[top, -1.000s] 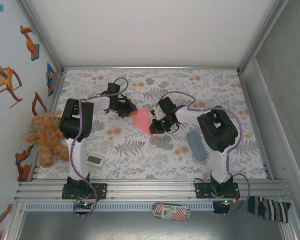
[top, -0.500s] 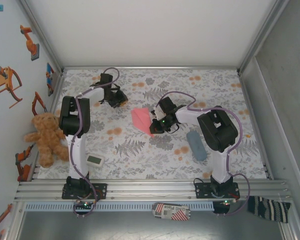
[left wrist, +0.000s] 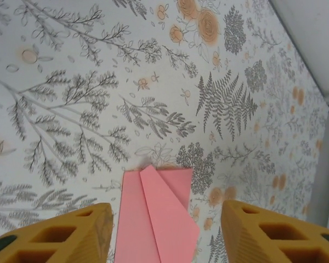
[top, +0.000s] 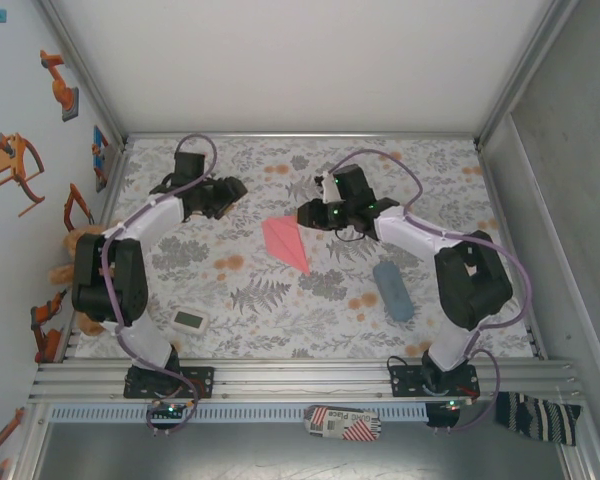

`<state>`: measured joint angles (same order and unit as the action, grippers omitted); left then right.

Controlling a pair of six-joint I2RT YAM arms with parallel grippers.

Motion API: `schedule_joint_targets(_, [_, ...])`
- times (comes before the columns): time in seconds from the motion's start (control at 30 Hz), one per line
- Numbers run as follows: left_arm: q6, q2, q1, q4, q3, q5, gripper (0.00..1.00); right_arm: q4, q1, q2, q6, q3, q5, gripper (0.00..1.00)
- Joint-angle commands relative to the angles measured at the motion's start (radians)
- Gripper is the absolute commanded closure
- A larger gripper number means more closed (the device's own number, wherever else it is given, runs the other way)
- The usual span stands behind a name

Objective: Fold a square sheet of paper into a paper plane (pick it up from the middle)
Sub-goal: Pick up the paper from the center of the table.

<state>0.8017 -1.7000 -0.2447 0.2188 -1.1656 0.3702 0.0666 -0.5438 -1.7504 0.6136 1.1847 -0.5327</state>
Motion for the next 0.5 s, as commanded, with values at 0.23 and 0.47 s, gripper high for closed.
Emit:
schedule_joint_targets(0.23, [0.093,0.079,-0.07,-0.074,0.173,-0.038,0.35,0.034,0.016,-0.212,-0.025,0.063,-0.048,0.71])
schedule_joint_targets(0.47, [0.118,0.039,-0.095,-0.114,0.18,-0.022,0.3,0.027,0.016,-0.295,-0.032,0.105,-0.086,0.73])
